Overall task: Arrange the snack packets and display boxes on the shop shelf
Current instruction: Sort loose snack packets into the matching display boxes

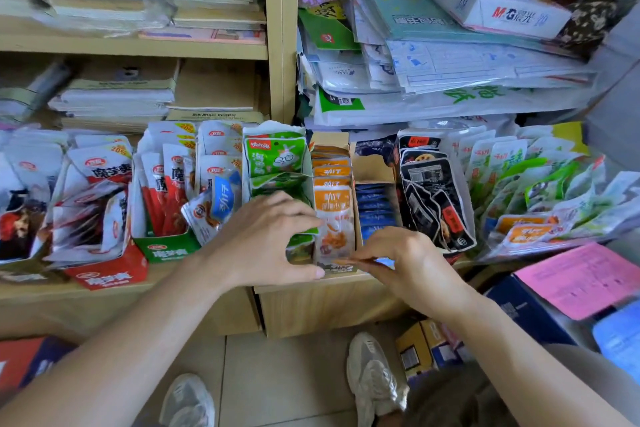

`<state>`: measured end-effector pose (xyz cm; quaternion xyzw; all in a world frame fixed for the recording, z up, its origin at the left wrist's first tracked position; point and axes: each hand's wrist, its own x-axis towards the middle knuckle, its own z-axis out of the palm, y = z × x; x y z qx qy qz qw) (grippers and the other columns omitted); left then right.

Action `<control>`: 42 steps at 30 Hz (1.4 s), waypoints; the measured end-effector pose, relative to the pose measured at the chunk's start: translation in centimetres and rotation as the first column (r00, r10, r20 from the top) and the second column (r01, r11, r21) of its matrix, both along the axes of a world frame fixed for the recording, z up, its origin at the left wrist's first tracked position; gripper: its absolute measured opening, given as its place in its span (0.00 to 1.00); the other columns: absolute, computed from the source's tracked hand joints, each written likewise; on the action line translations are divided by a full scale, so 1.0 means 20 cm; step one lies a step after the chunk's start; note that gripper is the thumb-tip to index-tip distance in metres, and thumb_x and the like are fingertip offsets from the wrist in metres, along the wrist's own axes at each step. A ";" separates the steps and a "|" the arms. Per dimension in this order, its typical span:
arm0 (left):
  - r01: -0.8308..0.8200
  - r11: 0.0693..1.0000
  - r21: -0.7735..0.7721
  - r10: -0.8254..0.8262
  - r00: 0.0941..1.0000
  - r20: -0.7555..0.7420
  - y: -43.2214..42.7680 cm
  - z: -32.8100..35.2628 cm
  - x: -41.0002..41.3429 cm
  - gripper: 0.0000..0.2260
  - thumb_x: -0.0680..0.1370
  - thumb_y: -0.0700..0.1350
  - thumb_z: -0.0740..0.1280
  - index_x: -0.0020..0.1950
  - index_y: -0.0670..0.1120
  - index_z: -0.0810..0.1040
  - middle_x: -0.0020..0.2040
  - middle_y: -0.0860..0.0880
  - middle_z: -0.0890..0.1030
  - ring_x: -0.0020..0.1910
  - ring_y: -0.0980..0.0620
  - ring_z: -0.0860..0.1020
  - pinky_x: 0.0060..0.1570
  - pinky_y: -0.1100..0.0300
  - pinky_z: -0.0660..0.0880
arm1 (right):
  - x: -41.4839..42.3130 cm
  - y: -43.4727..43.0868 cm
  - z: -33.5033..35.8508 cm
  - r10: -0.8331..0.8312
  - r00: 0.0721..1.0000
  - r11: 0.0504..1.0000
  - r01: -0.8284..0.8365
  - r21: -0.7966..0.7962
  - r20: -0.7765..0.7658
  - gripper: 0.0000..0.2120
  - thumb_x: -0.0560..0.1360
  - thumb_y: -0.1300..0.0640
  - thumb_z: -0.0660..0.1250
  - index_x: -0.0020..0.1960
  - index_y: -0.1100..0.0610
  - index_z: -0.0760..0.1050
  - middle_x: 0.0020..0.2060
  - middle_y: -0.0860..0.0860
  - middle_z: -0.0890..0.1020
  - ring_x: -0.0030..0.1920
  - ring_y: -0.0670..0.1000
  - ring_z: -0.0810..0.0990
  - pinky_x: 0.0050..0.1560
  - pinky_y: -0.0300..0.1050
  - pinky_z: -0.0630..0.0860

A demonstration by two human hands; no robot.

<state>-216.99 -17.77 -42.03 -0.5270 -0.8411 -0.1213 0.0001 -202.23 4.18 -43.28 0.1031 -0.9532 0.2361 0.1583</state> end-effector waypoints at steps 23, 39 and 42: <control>-0.195 0.980 -0.029 0.184 0.959 -0.214 0.37 -0.03 0.02 0.35 0.74 0.71 0.53 0.72 0.49 0.71 0.68 0.53 0.76 0.65 0.45 0.65 0.61 0.47 0.67 | -0.37 0.31 0.08 -0.390 0.913 0.869 0.322 0.376 0.120 0.22 0.77 0.45 0.68 0.70 0.48 0.73 0.63 0.44 0.78 0.64 0.52 0.60 0.59 0.53 0.58; -0.226 0.965 0.137 0.239 0.966 -0.093 0.38 -0.07 0.00 0.25 0.75 0.68 0.63 0.66 0.55 0.79 0.58 0.59 0.81 0.59 0.50 0.66 0.53 0.49 0.63 | -0.25 0.35 0.13 -0.406 0.911 0.888 0.375 -0.267 -0.069 0.05 0.80 0.58 0.67 0.47 0.58 0.80 0.32 0.47 0.77 0.30 0.44 0.72 0.31 0.35 0.66; -0.277 0.929 0.244 0.276 0.960 0.037 0.38 -0.05 -0.01 0.27 0.74 0.67 0.60 0.66 0.55 0.80 0.59 0.59 0.82 0.59 0.52 0.67 0.53 0.51 0.61 | -0.26 0.35 0.19 -0.498 0.867 0.741 0.409 -0.532 -0.026 0.05 0.81 0.58 0.65 0.51 0.56 0.80 0.40 0.46 0.84 0.30 0.42 0.79 0.30 0.37 0.74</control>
